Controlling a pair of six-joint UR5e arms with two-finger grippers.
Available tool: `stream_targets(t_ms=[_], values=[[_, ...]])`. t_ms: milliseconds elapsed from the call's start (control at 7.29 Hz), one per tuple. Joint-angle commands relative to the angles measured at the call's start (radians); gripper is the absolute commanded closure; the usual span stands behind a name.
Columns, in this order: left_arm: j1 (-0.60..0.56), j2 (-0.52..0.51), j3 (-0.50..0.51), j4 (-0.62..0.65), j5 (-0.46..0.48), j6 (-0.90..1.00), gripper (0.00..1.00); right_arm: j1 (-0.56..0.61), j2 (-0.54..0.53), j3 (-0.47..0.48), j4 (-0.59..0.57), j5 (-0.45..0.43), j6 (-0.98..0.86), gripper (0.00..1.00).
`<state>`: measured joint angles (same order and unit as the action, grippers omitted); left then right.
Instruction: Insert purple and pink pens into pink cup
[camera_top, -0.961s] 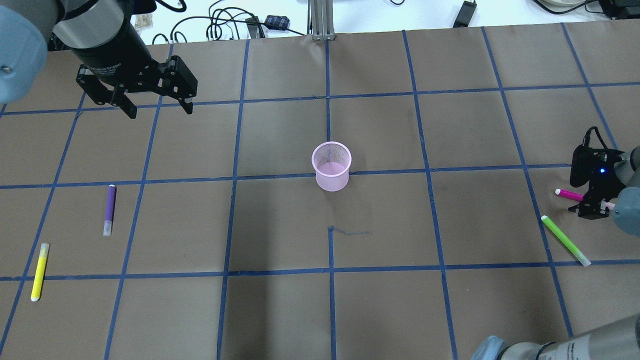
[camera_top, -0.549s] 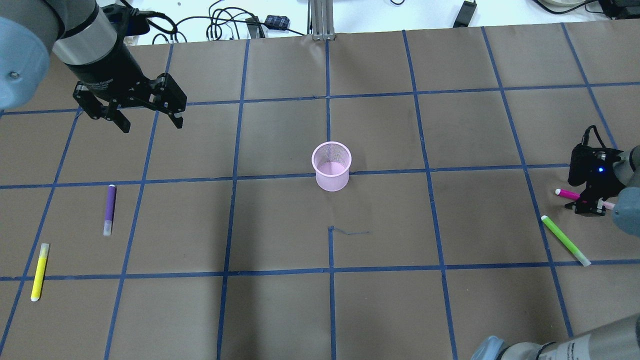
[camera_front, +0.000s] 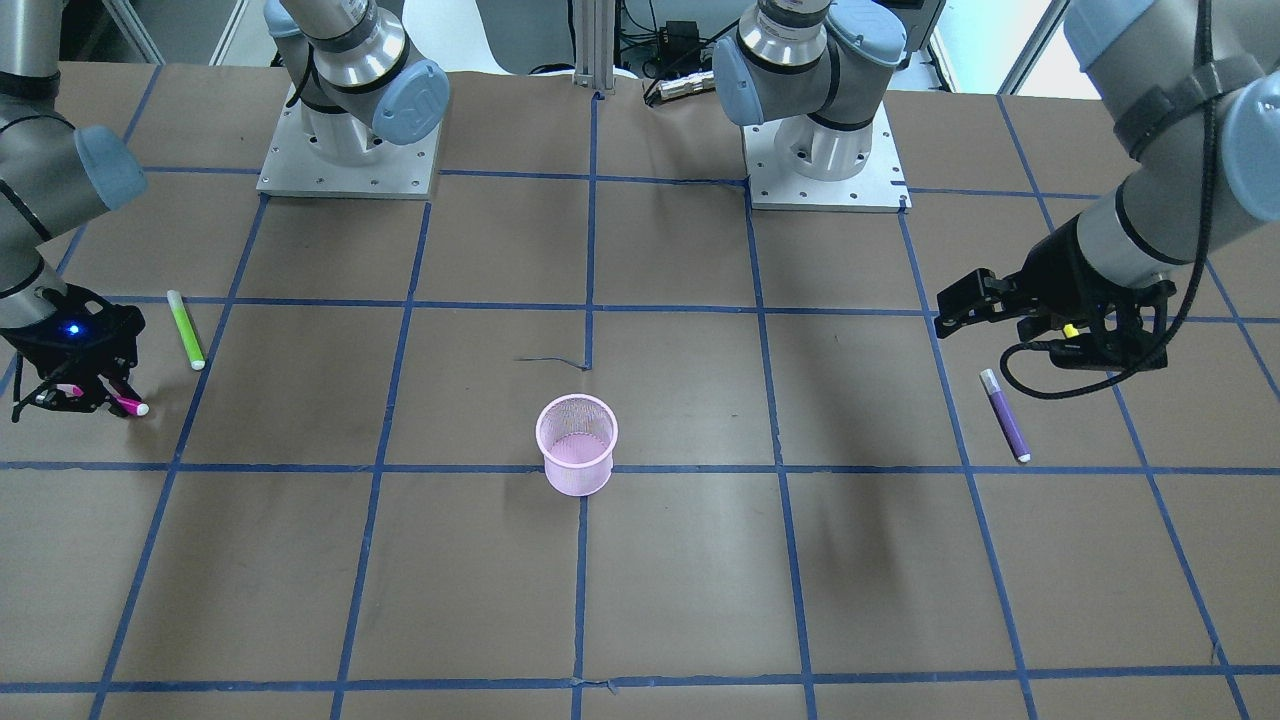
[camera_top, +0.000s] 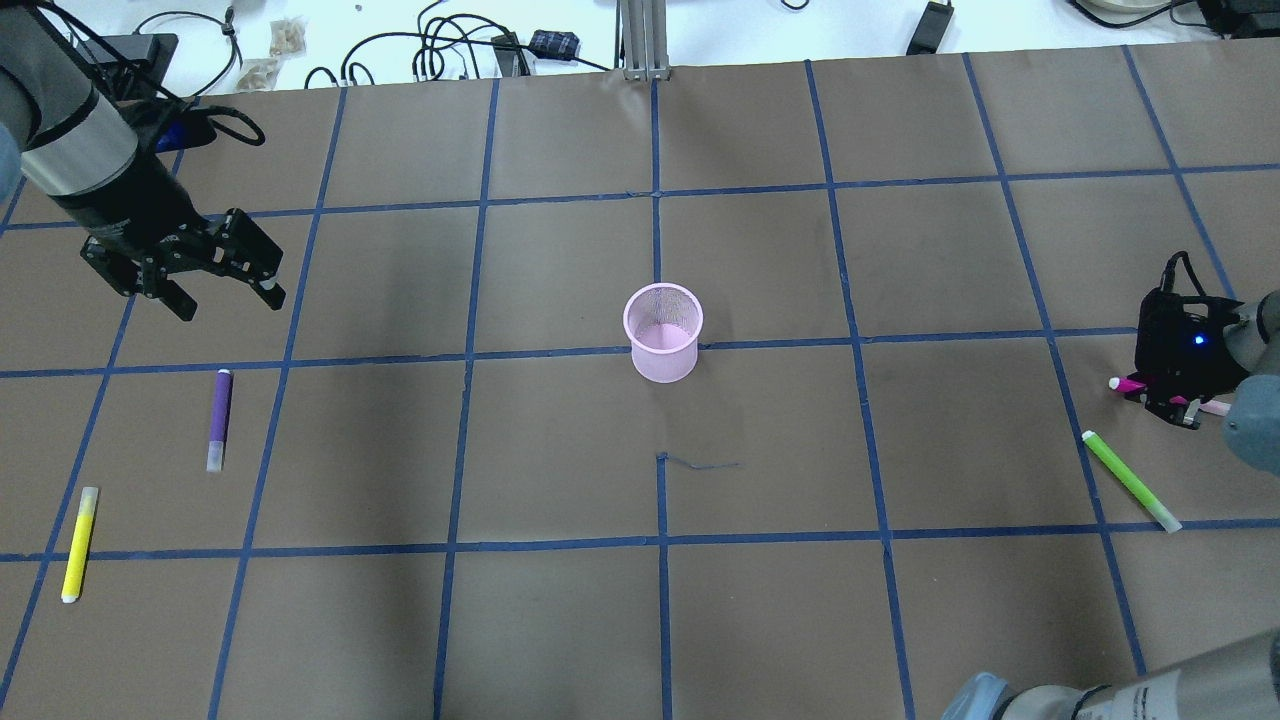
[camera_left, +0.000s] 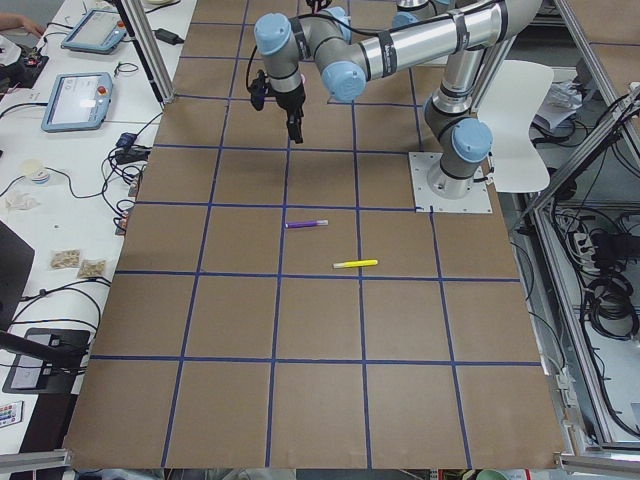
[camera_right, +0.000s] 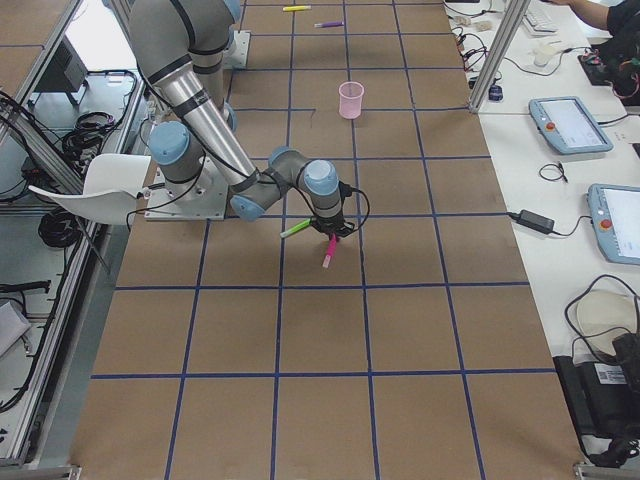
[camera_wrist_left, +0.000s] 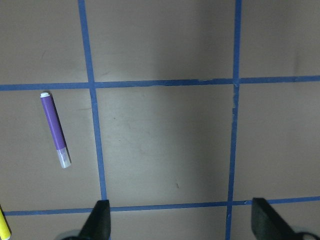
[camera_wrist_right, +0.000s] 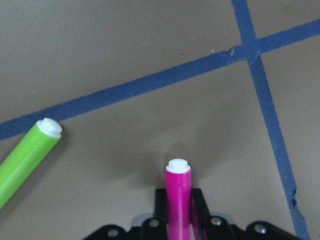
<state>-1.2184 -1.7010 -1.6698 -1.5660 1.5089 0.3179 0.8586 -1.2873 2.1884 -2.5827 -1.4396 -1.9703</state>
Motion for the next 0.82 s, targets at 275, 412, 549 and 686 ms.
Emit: stream_targets(t_ms=[275, 412, 549, 686], values=[[0.118, -0.205, -0.061, 0.18, 0.16, 0.058, 0.0, 0.103, -0.105, -0.076, 0.124, 0.072, -0.006, 1.0], [0.143, -0.244, -0.061, 0.185, 0.16, 0.137, 0.0, 0.191, -0.166, -0.116, 0.219, 0.197, 0.022, 1.0], [0.146, -0.284, -0.059, 0.193, 0.16, 0.151, 0.0, 0.271, -0.185, -0.162, 0.263, 0.243, 0.118, 1.0], [0.148, -0.313, -0.059, 0.214, 0.16, 0.162, 0.0, 0.349, -0.185, -0.203, 0.295, 0.357, 0.179, 1.0]])
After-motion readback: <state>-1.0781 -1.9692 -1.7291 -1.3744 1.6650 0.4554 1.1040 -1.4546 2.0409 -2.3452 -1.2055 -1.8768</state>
